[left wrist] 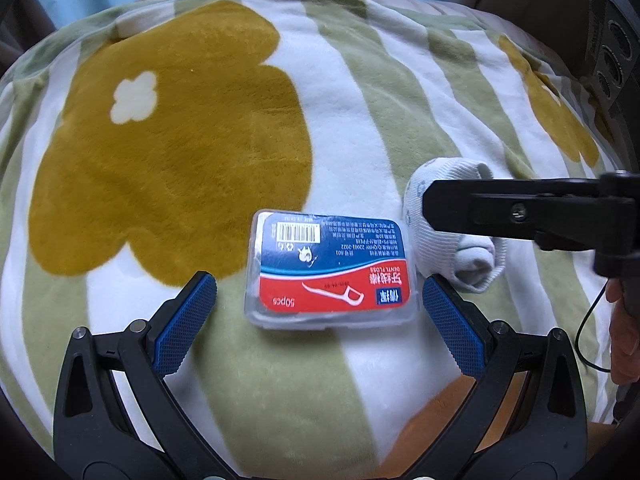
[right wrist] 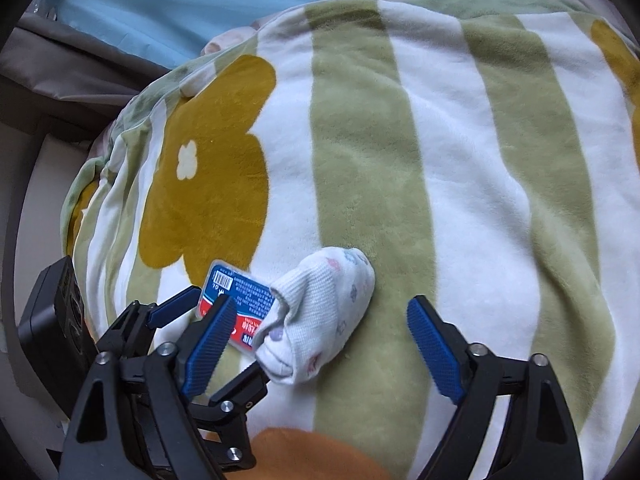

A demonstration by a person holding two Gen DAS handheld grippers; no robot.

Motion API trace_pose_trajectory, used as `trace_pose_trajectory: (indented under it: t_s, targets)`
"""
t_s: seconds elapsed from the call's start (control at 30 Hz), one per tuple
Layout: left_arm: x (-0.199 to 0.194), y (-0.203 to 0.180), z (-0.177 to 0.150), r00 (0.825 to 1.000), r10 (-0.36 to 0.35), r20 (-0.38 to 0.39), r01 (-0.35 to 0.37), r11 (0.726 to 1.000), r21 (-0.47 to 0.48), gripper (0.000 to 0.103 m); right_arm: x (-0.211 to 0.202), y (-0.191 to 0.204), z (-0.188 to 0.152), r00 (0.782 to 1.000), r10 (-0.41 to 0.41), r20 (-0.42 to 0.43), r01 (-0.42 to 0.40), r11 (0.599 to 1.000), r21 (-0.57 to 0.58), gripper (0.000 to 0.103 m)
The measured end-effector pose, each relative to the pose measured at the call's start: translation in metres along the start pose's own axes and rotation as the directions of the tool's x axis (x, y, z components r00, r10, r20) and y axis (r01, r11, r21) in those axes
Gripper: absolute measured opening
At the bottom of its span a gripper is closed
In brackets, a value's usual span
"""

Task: Organize objects
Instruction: 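Grasp the clear floss case with the left tool while the right tool grasps the white sock, then lift the floss case and sock and carry both over the cardboard box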

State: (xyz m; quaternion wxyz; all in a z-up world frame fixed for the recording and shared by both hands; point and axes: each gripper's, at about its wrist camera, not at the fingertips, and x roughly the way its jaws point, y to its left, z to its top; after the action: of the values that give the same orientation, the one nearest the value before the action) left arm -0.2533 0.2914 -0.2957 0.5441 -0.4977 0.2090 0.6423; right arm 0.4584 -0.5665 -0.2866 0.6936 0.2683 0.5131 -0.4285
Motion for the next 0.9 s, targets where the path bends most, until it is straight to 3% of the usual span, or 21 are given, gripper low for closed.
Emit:
trace_pose_trajectory:
  t_s: [0.1,0.2,0.3,0.9]
  targets:
    - [0.004,-0.001,0.000,1.000,0.006,-0.001,-0.006,1.000,0.015,0.101,0.003,0.012,0.004,1.000,0.015,-0.010,-0.015,1.000,0.000,0.073]
    - [0.007,-0.004,0.001,1.000,-0.003,-0.003,0.003,0.999,0.036,0.081,0.010,0.009,0.005,1.000,0.019,-0.021,-0.018,1.000,0.018,0.057]
    - [0.006,-0.006,0.000,1.000,0.001,0.000,-0.001,0.999,0.054,0.081,0.014,0.008,0.004,0.999,0.033,-0.029,-0.032,0.999,0.031,0.046]
    - [-0.009,-0.009,-0.003,0.999,-0.020,0.031,0.017,0.995,0.095,0.080,0.006,0.014,0.002,1.000,0.025,-0.001,-0.025,1.000,-0.006,0.039]
